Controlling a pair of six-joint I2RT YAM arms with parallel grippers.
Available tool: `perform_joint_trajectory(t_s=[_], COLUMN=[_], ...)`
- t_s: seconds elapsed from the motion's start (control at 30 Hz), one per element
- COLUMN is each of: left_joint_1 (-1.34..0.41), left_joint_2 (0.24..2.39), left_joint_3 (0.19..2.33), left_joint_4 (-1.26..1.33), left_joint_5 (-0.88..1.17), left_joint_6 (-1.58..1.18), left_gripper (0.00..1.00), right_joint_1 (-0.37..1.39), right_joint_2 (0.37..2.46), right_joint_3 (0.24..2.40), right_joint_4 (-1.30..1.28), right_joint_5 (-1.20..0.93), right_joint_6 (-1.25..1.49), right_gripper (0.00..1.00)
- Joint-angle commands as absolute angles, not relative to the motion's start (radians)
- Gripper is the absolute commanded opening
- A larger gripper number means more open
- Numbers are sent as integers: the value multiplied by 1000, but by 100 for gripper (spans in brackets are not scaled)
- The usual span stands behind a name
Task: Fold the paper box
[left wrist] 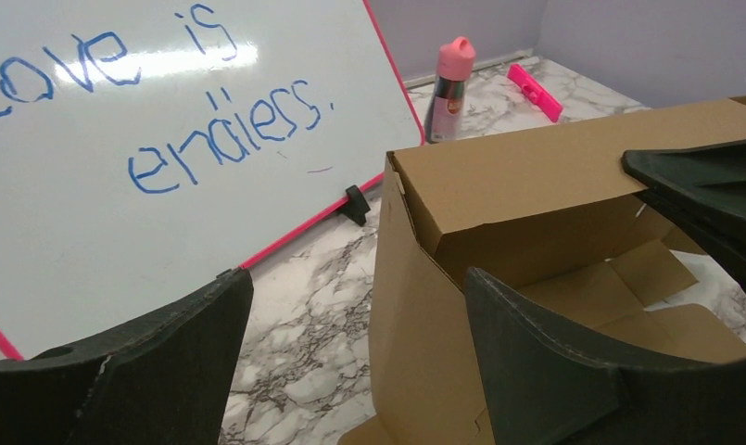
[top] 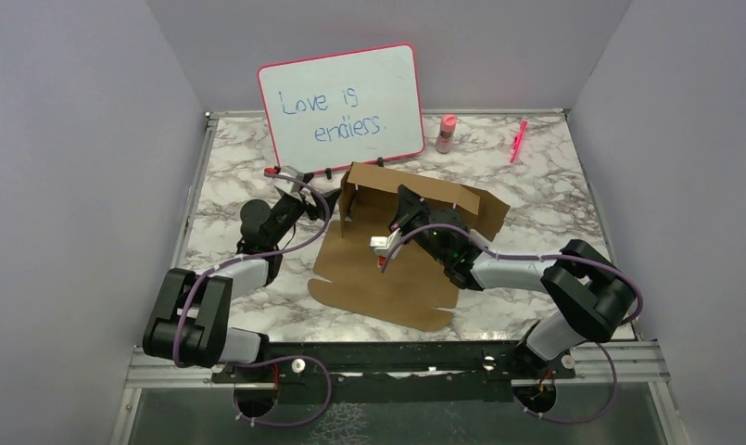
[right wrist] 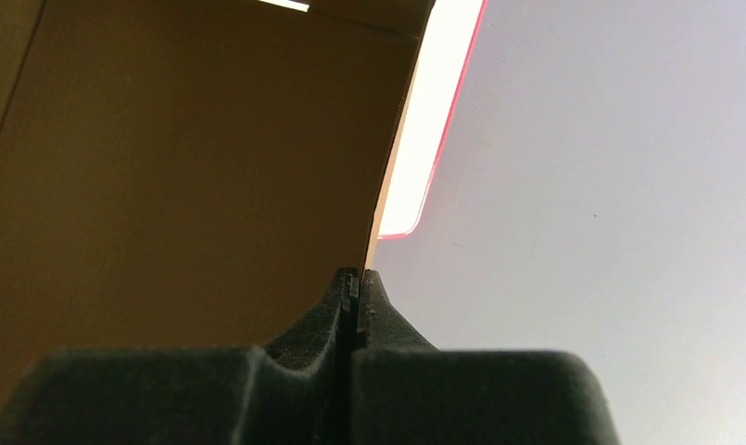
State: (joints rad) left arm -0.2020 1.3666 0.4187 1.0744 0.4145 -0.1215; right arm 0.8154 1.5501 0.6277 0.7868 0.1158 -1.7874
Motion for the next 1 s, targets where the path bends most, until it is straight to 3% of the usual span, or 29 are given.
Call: perform_joint_trajectory(t_s=[0.0, 0.2, 0.5, 0.97], left_joint_1=[-197, -188, -119, -110], left_joint_2=[1358, 1222, 1203, 1387], left_joint_3=[443, 511, 521, 498], left_joint_4=[977, 908, 781, 778], left_joint_5=[548, 458, 224, 392], left_joint_6=[-142, -173, -116, -5], left_gripper=[85, 88, 84, 84], right_joint_1=[825, 825, 824, 824], right_joint_2=[1551, 1545, 1545, 1537], right_joint_3=[628, 631, 635, 638], right_joint_4=[666, 652, 643, 636], right_joint_5=[104, 107, 102, 92], right_joint_6=[-1769, -1763, -1758, -1750], right_gripper=[1, 1, 1, 1])
